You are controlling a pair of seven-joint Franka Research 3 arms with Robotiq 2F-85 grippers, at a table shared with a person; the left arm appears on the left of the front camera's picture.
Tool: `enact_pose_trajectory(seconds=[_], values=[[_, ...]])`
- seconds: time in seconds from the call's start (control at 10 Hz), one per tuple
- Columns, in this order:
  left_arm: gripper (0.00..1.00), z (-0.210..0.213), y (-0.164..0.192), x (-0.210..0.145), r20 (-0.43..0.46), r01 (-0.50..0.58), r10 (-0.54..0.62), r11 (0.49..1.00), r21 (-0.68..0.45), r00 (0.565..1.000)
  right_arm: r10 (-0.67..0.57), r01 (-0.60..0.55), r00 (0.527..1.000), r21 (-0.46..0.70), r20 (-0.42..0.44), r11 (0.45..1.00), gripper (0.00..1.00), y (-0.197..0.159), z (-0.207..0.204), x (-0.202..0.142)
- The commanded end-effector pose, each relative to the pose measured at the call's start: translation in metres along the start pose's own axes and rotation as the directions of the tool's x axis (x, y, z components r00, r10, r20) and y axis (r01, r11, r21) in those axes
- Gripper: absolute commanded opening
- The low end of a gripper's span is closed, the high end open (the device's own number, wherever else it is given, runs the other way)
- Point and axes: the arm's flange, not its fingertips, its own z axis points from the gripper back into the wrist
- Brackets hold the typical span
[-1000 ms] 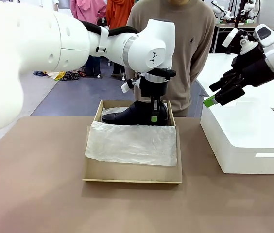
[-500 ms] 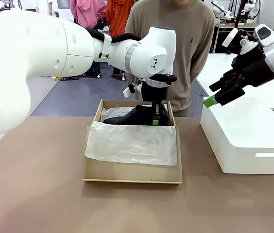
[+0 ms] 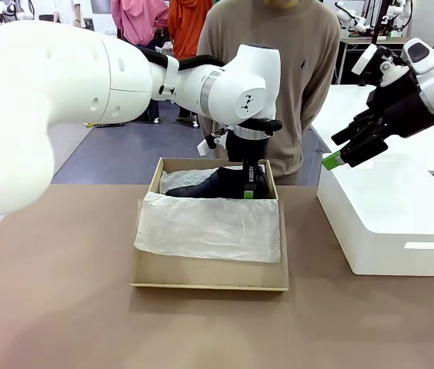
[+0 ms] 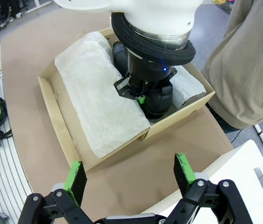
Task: Pack the shoes into the box.
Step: Place the other shoe of the Shoes into the Shoes Box.
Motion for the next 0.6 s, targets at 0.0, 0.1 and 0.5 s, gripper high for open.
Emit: enact_pose_trajectory(seconds=[0.0,0.1,0.5], values=[[0.4,0.01,-0.003,-0.006,0.007,-0.054,0.054,0.998,0.025,0.999,0.011,-0.011,1.0,0.013,0.022,1.0,1.0,-0.002,-0.002,0.0],[0.6,0.015,-0.002,-0.005,0.007,-0.052,0.052,0.998,0.021,0.999,0.011,-0.011,1.0,0.013,0.022,1.0,1.0,-0.002,-0.002,0.0],[1.0,0.066,-0.002,0.005,0.017,-0.074,0.075,0.996,-0.039,0.997,0.011,-0.011,1.0,0.013,0.022,1.0,1.0,-0.002,-0.002,0.0]])
